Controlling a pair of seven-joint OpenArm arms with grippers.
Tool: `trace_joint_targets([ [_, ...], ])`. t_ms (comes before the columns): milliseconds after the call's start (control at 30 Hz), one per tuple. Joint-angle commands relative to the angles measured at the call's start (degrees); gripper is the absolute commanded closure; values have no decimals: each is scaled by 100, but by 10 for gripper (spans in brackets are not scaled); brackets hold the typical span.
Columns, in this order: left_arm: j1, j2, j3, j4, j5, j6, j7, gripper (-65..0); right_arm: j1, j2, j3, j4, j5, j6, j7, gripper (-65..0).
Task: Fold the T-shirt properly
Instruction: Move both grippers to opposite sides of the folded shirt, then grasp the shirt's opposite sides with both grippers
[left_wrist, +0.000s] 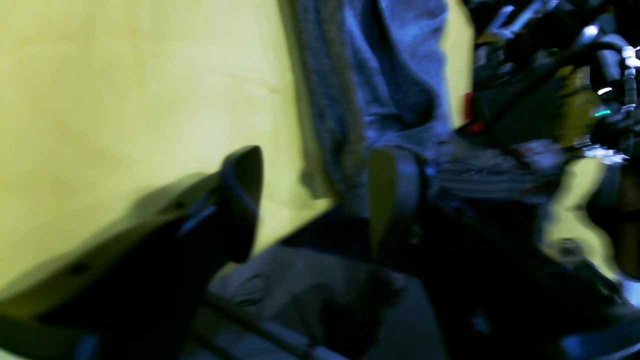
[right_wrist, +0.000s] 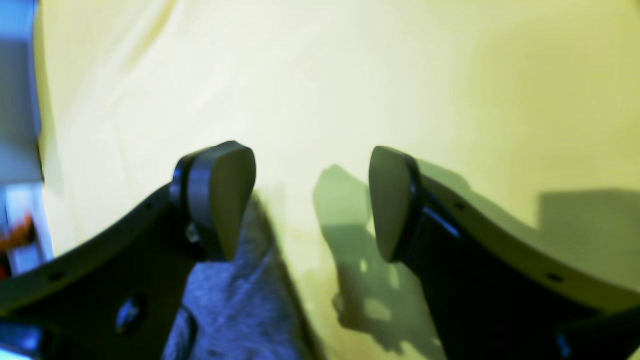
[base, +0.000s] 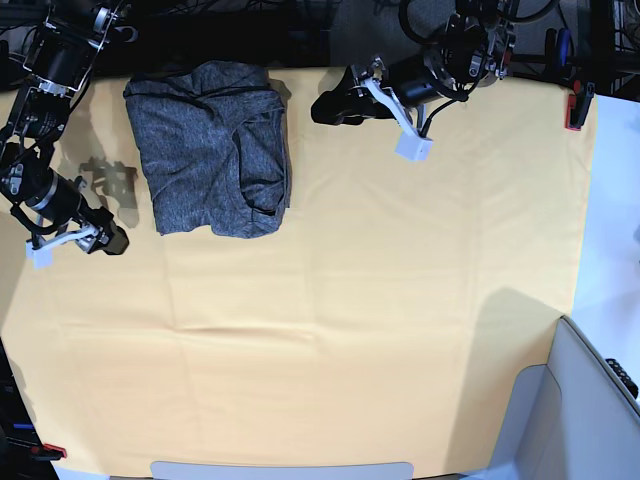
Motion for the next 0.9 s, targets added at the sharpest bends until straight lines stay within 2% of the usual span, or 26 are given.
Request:
trace_joint_targets([
  [0, 51, -26, -14, 27, -152, -21, -36, -362, 103, 100, -27, 93, 99, 36, 63, -395],
  [67, 112, -26, -23, -70, -170, -21, -36, -381, 59, 91, -88, 84, 99, 36, 72, -395],
  [233, 112, -70, -5, -175, -249, -30, -1, -380, -2, 82, -176, 93, 99, 36, 80, -395],
  [433, 68, -166, -5, -536, -442, -30, 782, -379, -117, 82, -546, 84, 99, 36, 89, -395],
  [600, -125, -175, 118, -1002, -442, -30, 914, -378, -125, 65, -748, 84, 99, 36, 89, -395],
  [733, -389, -175, 364, -1019, -425, -30, 1213, -356, -125, -129, -748, 84, 82, 36, 89, -395],
  [867, -758, -166, 443, -1028, -407, -21, 1635, -356, -125, -252, -748, 84, -314, 36, 89, -395],
])
